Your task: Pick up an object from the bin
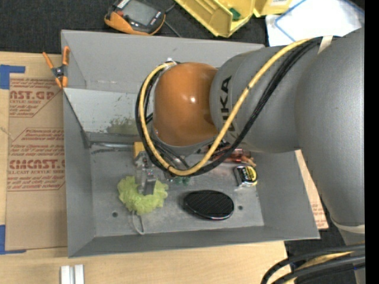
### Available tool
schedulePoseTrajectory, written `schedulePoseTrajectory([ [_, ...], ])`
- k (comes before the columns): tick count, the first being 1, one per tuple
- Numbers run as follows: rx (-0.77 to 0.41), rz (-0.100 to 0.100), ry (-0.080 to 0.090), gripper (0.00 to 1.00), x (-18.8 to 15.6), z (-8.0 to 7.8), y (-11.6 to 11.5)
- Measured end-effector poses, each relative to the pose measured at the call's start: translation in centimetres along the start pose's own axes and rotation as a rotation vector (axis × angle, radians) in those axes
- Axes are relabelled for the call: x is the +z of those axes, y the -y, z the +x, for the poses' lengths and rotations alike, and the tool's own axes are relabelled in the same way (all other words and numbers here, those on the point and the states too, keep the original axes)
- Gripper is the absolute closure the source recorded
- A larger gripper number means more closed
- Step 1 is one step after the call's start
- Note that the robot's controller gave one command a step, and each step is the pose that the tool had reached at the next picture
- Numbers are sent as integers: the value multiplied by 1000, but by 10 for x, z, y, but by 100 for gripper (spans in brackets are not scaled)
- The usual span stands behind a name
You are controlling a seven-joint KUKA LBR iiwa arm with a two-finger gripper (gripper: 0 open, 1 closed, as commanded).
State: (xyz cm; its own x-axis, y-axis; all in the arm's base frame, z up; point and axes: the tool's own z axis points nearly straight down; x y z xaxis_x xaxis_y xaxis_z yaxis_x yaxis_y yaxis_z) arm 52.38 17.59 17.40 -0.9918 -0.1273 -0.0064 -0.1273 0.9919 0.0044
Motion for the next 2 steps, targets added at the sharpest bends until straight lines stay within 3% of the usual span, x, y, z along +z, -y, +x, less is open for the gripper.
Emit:
schedulePoseTrajectory([
  [1, -14, -1, 2, 100, 40, -18, 13],
  [2, 0, -4, 7, 0, 39, -38, 6],
])
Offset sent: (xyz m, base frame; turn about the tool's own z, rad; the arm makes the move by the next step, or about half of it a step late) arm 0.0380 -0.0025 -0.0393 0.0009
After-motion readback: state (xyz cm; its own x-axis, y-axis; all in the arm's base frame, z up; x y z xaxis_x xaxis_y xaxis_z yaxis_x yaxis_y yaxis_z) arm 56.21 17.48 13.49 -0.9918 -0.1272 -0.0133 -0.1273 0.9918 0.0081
